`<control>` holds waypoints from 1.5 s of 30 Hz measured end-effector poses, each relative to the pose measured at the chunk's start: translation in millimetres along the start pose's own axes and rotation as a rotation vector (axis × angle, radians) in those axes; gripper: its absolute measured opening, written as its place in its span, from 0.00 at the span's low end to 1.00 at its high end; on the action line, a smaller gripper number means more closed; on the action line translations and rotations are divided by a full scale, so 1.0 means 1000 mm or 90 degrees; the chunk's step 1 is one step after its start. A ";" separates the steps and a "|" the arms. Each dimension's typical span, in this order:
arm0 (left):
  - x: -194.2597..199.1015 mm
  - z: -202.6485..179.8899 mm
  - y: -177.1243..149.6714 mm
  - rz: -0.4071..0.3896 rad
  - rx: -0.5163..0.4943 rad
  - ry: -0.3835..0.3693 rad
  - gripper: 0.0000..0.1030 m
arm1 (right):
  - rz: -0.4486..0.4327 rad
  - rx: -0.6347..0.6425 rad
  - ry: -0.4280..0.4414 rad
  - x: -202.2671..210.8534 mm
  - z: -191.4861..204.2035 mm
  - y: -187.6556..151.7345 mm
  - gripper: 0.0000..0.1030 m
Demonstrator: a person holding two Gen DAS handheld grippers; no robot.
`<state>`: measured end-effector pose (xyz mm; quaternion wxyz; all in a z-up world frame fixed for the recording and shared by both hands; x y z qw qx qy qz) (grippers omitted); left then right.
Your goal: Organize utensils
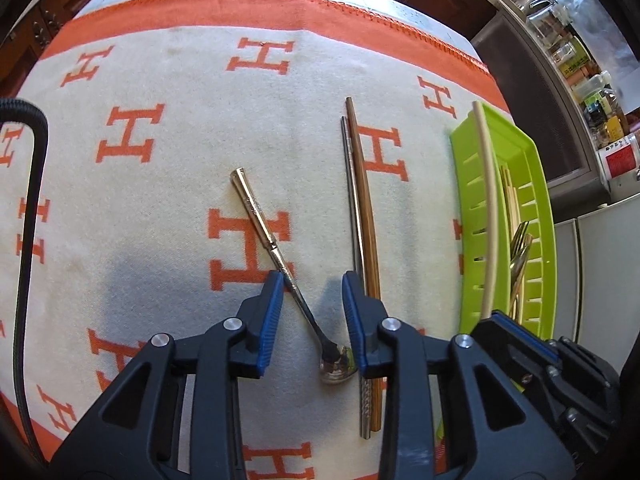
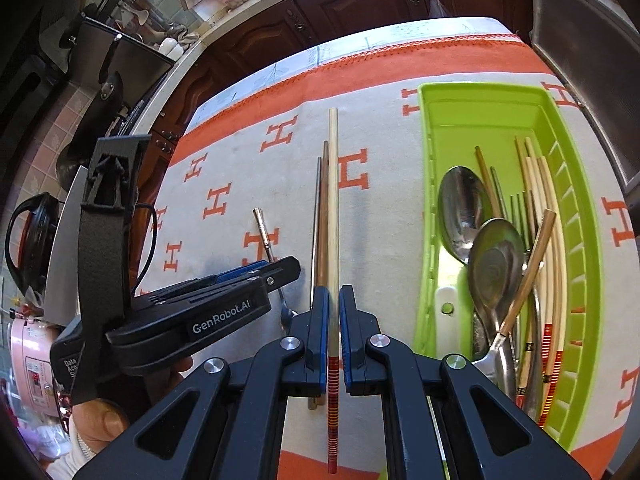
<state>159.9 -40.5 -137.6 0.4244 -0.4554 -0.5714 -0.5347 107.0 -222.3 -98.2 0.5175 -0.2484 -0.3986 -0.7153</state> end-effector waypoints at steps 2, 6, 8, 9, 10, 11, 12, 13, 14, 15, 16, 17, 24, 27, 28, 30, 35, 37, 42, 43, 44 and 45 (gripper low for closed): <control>0.000 0.000 -0.001 -0.006 -0.005 0.017 0.26 | -0.002 -0.001 -0.001 0.002 -0.003 0.000 0.05; 0.002 0.001 -0.009 -0.022 -0.035 0.057 0.26 | -0.005 0.000 0.001 0.006 -0.007 0.000 0.05; 0.003 0.003 -0.014 -0.031 -0.052 0.071 0.26 | -0.006 0.002 0.005 0.007 -0.007 0.000 0.05; 0.004 0.005 -0.016 -0.032 -0.055 0.079 0.26 | -0.007 0.003 0.007 0.008 -0.006 -0.001 0.05; 0.004 0.006 -0.018 -0.035 -0.058 0.086 0.26 | -0.008 0.004 0.007 0.008 -0.005 -0.002 0.05; 0.005 0.007 -0.019 -0.037 -0.061 0.090 0.26 | -0.008 0.005 0.009 0.008 -0.005 -0.003 0.05; 0.005 0.007 -0.021 -0.039 -0.066 0.094 0.26 | -0.008 0.005 0.011 0.008 -0.005 -0.004 0.05; 0.005 0.009 -0.022 -0.041 -0.073 0.098 0.26 | -0.008 0.003 0.014 0.009 -0.005 -0.005 0.05; 0.006 0.009 -0.024 -0.043 -0.079 0.101 0.23 | -0.008 0.002 0.016 0.009 -0.005 -0.006 0.05; 0.006 0.008 -0.024 -0.045 -0.083 0.106 0.19 | -0.009 0.002 0.017 0.009 -0.005 -0.007 0.05; 0.006 0.007 -0.025 -0.050 -0.087 0.114 0.10 | -0.010 0.003 0.017 0.009 -0.005 -0.008 0.05; 0.006 0.010 -0.027 -0.055 -0.087 0.117 0.05 | -0.012 0.002 0.018 0.010 -0.006 -0.010 0.05; 0.019 0.030 -0.040 -0.086 -0.056 0.065 0.01 | -0.025 -0.004 0.044 0.016 -0.012 -0.019 0.05; 0.036 0.026 -0.047 -0.107 -0.065 0.042 0.01 | -0.030 -0.003 0.050 0.019 -0.012 -0.021 0.05; 0.043 0.023 -0.048 -0.112 -0.068 0.034 0.01 | -0.034 0.000 0.049 0.021 -0.012 -0.022 0.05; 0.057 0.016 -0.051 -0.124 -0.077 0.018 0.01 | -0.039 0.005 0.048 0.025 -0.010 -0.024 0.05; 0.089 -0.010 -0.053 -0.152 -0.107 -0.027 0.01 | -0.058 0.012 0.046 0.043 -0.008 -0.027 0.05; 0.097 -0.023 -0.050 -0.156 -0.117 -0.044 0.01 | -0.067 0.013 0.044 0.052 -0.008 -0.028 0.05; 0.111 -0.058 -0.051 -0.166 -0.148 -0.076 0.01 | -0.100 0.018 0.020 0.085 -0.013 -0.029 0.05; 0.112 -0.066 -0.052 -0.165 -0.153 -0.083 0.01 | -0.108 0.018 0.009 0.092 -0.017 -0.028 0.05; 0.113 -0.074 -0.053 -0.165 -0.157 -0.087 0.01 | -0.115 0.016 -0.003 0.099 -0.021 -0.028 0.05; 0.113 -0.083 -0.053 -0.164 -0.164 -0.093 0.01 | -0.118 0.015 -0.013 0.103 -0.026 -0.027 0.05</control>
Point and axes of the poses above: each gripper's, at about its wrist camera, not at the fingertips, and x roughly against the way its jaws point, z to its left, y to its top, the point moved 1 cm from there along -x, roughly the way its jaws point, and after that the axes turned 11 degrees about y, right-handed, at the moved point
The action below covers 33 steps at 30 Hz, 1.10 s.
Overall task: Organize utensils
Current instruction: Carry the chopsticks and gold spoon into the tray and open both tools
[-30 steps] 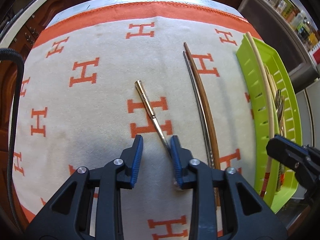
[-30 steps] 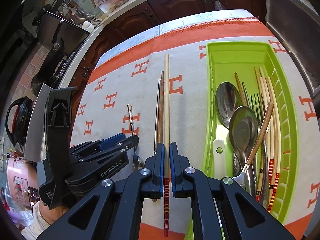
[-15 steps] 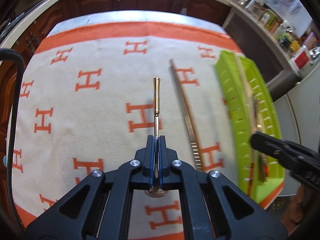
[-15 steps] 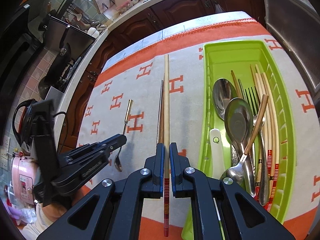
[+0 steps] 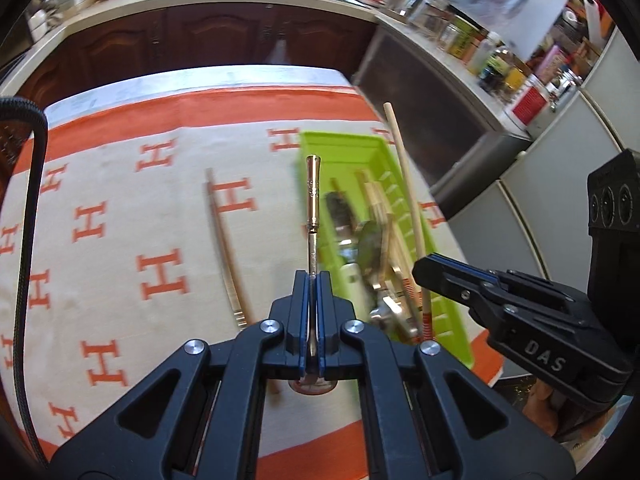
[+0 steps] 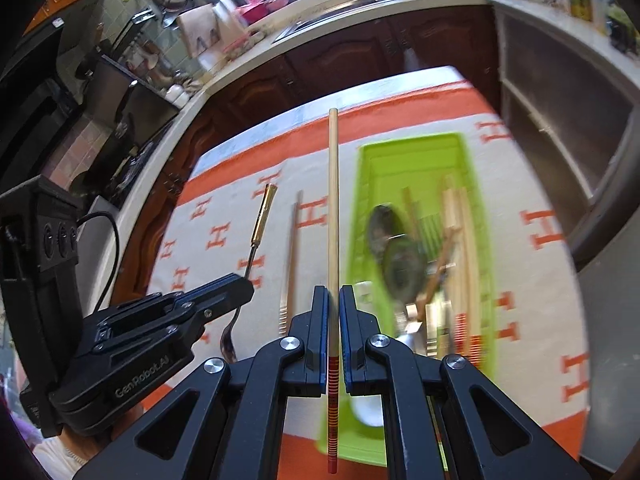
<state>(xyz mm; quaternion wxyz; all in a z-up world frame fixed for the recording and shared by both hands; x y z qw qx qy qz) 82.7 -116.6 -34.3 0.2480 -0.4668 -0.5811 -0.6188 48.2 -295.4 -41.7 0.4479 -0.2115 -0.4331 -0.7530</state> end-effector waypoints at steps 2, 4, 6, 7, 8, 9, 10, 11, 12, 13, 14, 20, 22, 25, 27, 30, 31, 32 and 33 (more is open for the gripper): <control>-0.003 -0.014 0.001 0.005 -0.008 -0.006 0.01 | -0.005 -0.001 -0.032 0.008 -0.012 0.003 0.05; -0.007 -0.026 0.002 0.010 -0.013 -0.013 0.01 | -0.004 -0.006 -0.048 0.011 -0.022 0.004 0.05; -0.013 -0.033 0.002 0.014 -0.014 -0.014 0.01 | -0.002 -0.011 -0.064 0.011 -0.031 0.005 0.05; -0.017 -0.036 0.003 0.019 -0.014 -0.018 0.01 | 0.000 -0.012 -0.075 0.011 -0.035 0.006 0.05; -0.021 -0.038 0.003 0.024 -0.015 -0.022 0.01 | 0.000 -0.011 -0.082 0.009 -0.038 0.006 0.05; -0.025 -0.040 0.004 0.031 -0.013 -0.028 0.01 | 0.002 -0.009 -0.088 0.009 -0.041 0.007 0.05; -0.029 -0.042 0.004 0.036 -0.014 -0.032 0.01 | 0.005 -0.010 -0.089 0.006 -0.043 0.008 0.05; -0.033 -0.043 0.005 0.038 -0.015 -0.033 0.01 | 0.007 -0.012 -0.089 0.004 -0.045 0.009 0.05; -0.035 -0.044 0.004 0.040 -0.017 -0.033 0.01 | 0.009 -0.013 -0.091 0.002 -0.047 0.011 0.06; -0.038 -0.045 0.004 0.045 -0.021 -0.033 0.02 | 0.010 -0.016 -0.091 -0.001 -0.047 0.012 0.06; -0.040 -0.044 0.003 0.048 -0.022 -0.033 0.02 | 0.012 -0.018 -0.093 -0.005 -0.048 0.013 0.07; -0.042 -0.037 -0.001 0.064 -0.034 -0.025 0.02 | 0.014 -0.017 -0.093 -0.015 -0.044 0.013 0.21; -0.038 -0.030 -0.003 0.063 -0.033 -0.019 0.02 | 0.012 -0.008 -0.086 -0.016 -0.040 0.011 0.21; -0.026 -0.017 -0.010 0.044 -0.032 0.005 0.02 | 0.010 0.001 -0.076 -0.015 -0.032 0.007 0.21; -0.018 -0.005 -0.016 0.034 -0.027 0.024 0.02 | 0.006 0.015 -0.066 -0.015 -0.022 0.004 0.21; -0.006 0.019 -0.024 0.023 -0.010 0.051 0.02 | 0.007 0.035 -0.047 -0.015 -0.006 0.000 0.21; -0.002 0.028 -0.027 0.016 -0.002 0.062 0.02 | 0.009 0.041 -0.041 -0.015 0.000 -0.001 0.21; 0.002 0.038 -0.029 0.008 0.006 0.076 0.02 | 0.012 0.048 -0.035 -0.016 0.006 -0.003 0.21; 0.005 0.046 -0.031 0.003 0.011 0.086 0.02 | 0.015 0.058 -0.031 -0.019 0.014 -0.004 0.21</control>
Point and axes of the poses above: each gripper's, at about its wrist camera, not at the fingertips, and x roughly against the way its jaws point, z to its left, y to its top, the point moved 1 cm from there along -x, roughly the way its jaws point, and after that the axes turned 11 degrees about y, right-handed, at the moved point
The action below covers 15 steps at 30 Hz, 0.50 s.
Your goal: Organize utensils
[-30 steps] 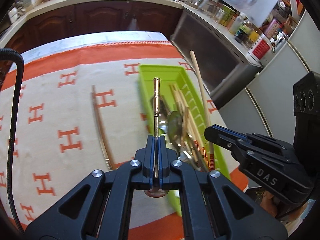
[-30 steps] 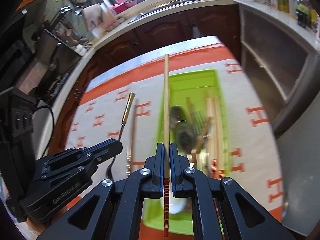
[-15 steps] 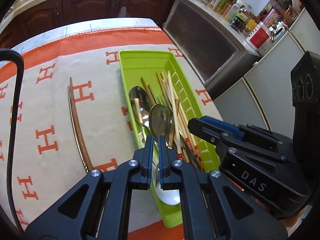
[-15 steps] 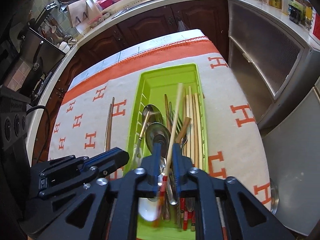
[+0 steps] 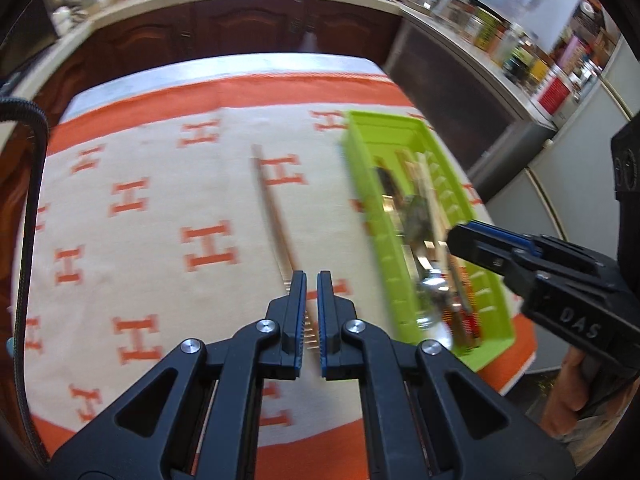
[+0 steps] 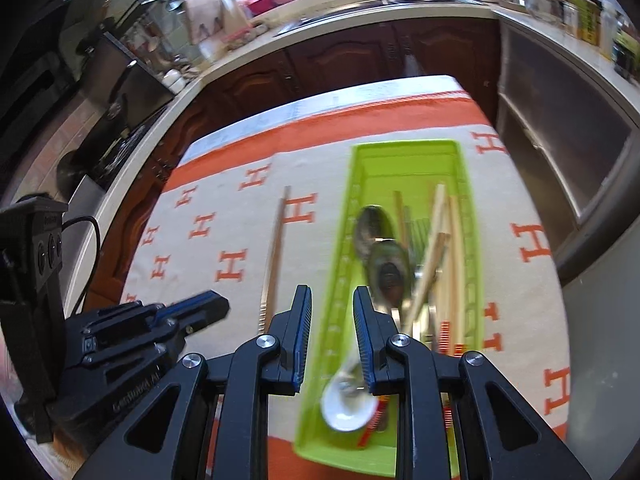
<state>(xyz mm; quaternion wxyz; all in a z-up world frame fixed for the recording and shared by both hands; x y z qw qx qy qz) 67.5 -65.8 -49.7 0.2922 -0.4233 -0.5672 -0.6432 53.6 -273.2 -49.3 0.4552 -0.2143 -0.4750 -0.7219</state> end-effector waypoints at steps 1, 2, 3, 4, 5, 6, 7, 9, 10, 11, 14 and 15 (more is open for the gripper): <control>0.002 0.010 -0.002 -0.006 0.007 0.013 0.02 | 0.003 0.007 0.003 -0.001 0.006 0.000 0.21; 0.004 0.018 -0.004 -0.010 0.012 0.024 0.02 | 0.006 0.016 0.006 -0.003 0.014 0.000 0.21; 0.005 0.026 -0.005 -0.014 0.015 0.031 0.02 | 0.007 0.023 0.011 -0.005 0.022 0.000 0.21; 0.006 0.035 -0.007 -0.017 0.020 0.040 0.02 | 0.008 0.027 0.015 -0.007 0.029 0.000 0.21; 0.006 0.042 -0.009 -0.018 0.026 0.048 0.02 | 0.010 0.031 0.018 -0.009 0.035 0.000 0.21; 0.005 0.050 -0.011 -0.018 0.031 0.054 0.02 | 0.012 0.033 0.022 -0.013 0.041 0.001 0.21; 0.004 0.055 -0.012 -0.017 0.035 0.058 0.02 | 0.014 0.036 0.024 -0.015 0.046 0.001 0.21; 0.001 0.067 -0.015 -0.014 0.045 0.065 0.02 | 0.024 0.041 0.026 -0.024 0.057 0.001 0.21; 0.001 0.072 -0.017 -0.012 0.051 0.066 0.02 | 0.028 0.043 0.027 -0.028 0.061 0.002 0.21; 0.000 0.075 -0.017 -0.011 0.055 0.067 0.02 | 0.035 0.045 0.029 -0.033 0.065 0.002 0.21; -0.005 0.087 -0.020 -0.010 0.063 0.076 0.02 | 0.052 0.053 0.030 -0.048 0.073 0.002 0.21; -0.005 0.089 -0.021 -0.010 0.065 0.078 0.02 | 0.057 0.056 0.032 -0.053 0.077 0.003 0.21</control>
Point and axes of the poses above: each gripper's, at about its wrist camera, not at the fingertips, and x roughly against the way its jaws point, z to its left, y to its top, the point moved 1 cm from there along -x, roughly the way its jaws point, and after that the axes turned 11 degrees about y, right-handed, at the moved point
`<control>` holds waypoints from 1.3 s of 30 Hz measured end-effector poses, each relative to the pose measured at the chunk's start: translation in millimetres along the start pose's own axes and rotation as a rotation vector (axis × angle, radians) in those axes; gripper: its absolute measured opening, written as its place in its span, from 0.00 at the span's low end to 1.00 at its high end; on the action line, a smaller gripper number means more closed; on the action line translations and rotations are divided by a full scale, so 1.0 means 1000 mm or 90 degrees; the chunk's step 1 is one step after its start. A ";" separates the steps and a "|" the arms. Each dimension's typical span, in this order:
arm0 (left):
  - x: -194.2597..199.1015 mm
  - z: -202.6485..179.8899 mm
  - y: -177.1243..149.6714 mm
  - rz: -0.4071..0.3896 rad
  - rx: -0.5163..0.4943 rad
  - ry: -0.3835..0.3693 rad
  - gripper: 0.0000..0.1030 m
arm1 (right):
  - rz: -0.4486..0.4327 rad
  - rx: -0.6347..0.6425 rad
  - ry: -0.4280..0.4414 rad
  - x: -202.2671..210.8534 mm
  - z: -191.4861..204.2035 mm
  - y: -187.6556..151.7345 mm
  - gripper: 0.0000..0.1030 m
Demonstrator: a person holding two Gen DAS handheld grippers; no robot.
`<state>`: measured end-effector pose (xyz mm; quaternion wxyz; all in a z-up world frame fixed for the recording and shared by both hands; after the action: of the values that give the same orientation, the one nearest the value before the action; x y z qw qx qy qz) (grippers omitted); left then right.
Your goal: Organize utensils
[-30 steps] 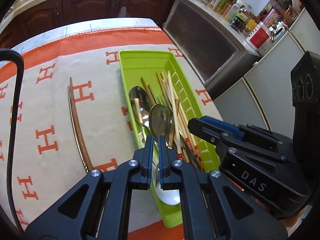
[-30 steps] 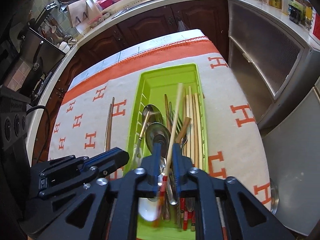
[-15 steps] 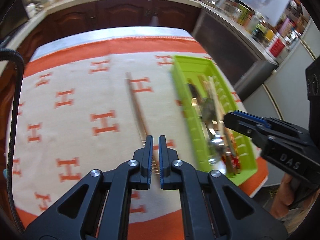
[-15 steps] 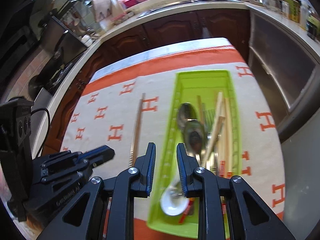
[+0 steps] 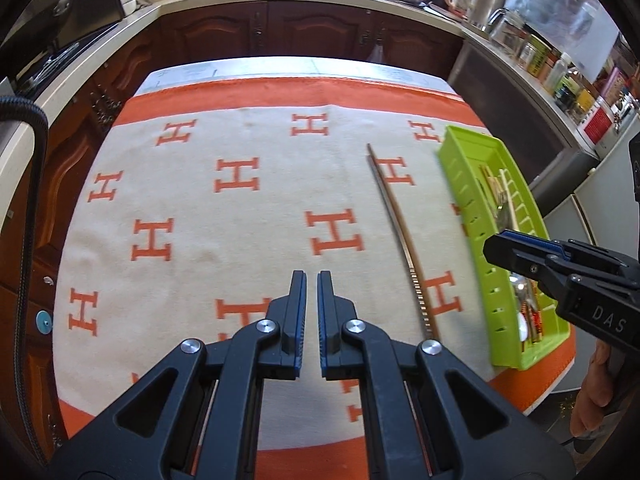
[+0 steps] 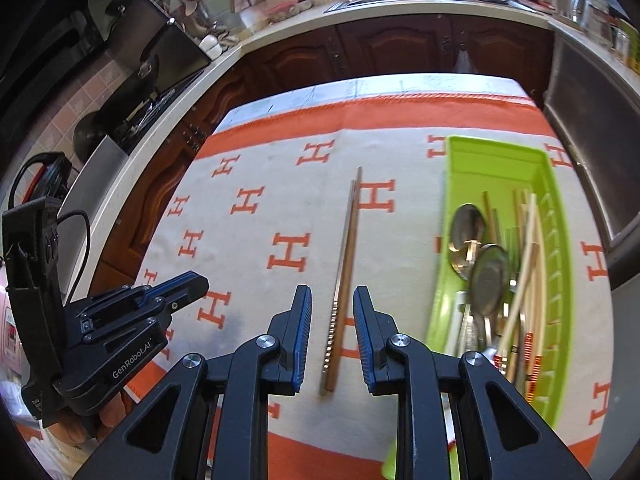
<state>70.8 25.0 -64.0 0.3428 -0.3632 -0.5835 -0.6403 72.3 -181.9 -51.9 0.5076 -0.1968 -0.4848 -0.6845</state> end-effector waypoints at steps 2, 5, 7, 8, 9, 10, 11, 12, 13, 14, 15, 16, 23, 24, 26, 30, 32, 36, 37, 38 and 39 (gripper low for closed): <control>-0.004 0.006 0.000 0.003 0.004 0.004 0.02 | 0.006 0.002 -0.001 -0.008 0.000 0.002 0.21; -0.009 0.010 0.001 0.008 0.007 0.004 0.02 | 0.015 0.000 -0.002 -0.021 0.002 0.006 0.21; -0.013 0.012 0.000 0.012 0.008 0.001 0.02 | 0.021 -0.003 -0.005 -0.029 0.001 0.009 0.21; -0.016 0.013 0.000 0.015 0.009 -0.002 0.02 | 0.025 -0.005 -0.006 -0.032 -0.001 0.010 0.21; -0.018 0.014 0.000 0.018 0.009 -0.005 0.02 | 0.029 -0.008 -0.007 -0.037 -0.001 0.011 0.21; -0.020 0.015 -0.001 0.020 0.010 -0.008 0.02 | 0.031 -0.009 -0.008 -0.040 -0.003 0.013 0.21; -0.023 0.016 -0.001 0.023 0.011 -0.011 0.02 | 0.034 -0.010 -0.010 -0.043 -0.004 0.014 0.21; -0.024 0.016 -0.002 0.025 0.012 -0.013 0.02 | 0.038 -0.012 -0.013 -0.047 -0.005 0.015 0.21; -0.028 0.017 -0.002 0.030 0.014 -0.015 0.02 | 0.040 -0.014 -0.013 -0.051 -0.006 0.017 0.21; -0.031 0.017 -0.002 0.035 0.014 -0.016 0.02 | 0.044 -0.016 -0.014 -0.055 -0.007 0.018 0.21; -0.033 0.017 -0.002 0.039 0.015 -0.018 0.02 | 0.048 -0.019 -0.015 -0.059 -0.008 0.019 0.21; -0.036 0.017 -0.003 0.042 0.016 -0.019 0.02 | 0.052 -0.023 -0.015 -0.063 -0.009 0.020 0.21; -0.044 0.014 -0.005 0.051 0.011 -0.032 0.02 | 0.074 -0.028 -0.048 -0.093 -0.018 0.026 0.21; -0.045 0.013 -0.005 0.052 0.011 -0.033 0.02 | 0.080 -0.027 -0.055 -0.100 -0.020 0.027 0.21; -0.045 0.014 -0.005 0.052 0.011 -0.036 0.02 | 0.091 -0.027 -0.069 -0.109 -0.024 0.029 0.20; -0.047 0.015 -0.005 0.052 0.016 -0.039 0.02 | 0.122 -0.015 -0.099 -0.129 -0.027 0.031 0.11; -0.048 0.016 -0.005 0.054 0.018 -0.038 0.02 | 0.120 -0.007 -0.107 -0.133 -0.027 0.032 0.10; -0.050 0.018 -0.005 0.056 0.022 -0.039 0.02 | 0.131 0.020 -0.118 -0.140 -0.023 0.033 0.09; -0.049 0.018 -0.005 0.054 0.022 -0.038 0.02 | 0.138 0.025 -0.125 -0.143 -0.022 0.032 0.09; -0.049 0.017 -0.005 0.052 0.022 -0.039 0.02 | 0.137 0.035 -0.133 -0.143 -0.020 0.032 0.09; -0.048 0.017 -0.005 0.050 0.022 -0.040 0.02 | 0.141 0.048 -0.144 -0.146 -0.017 0.033 0.09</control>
<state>91.5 43.4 -107.2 0.3556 -0.3998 -0.5903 -0.6043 164.3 -123.8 -155.5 0.5293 -0.3053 -0.5395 -0.5792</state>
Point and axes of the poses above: each gripper's, at about its wrist camera, not at the fingertips, and x roughly against the way its jaws point, z to its left, y to its top, the point moved 1 cm from there along -x, roughly the way its jaws point, and after that the axes turned 11 degrees about y, right-handed, at the moved point
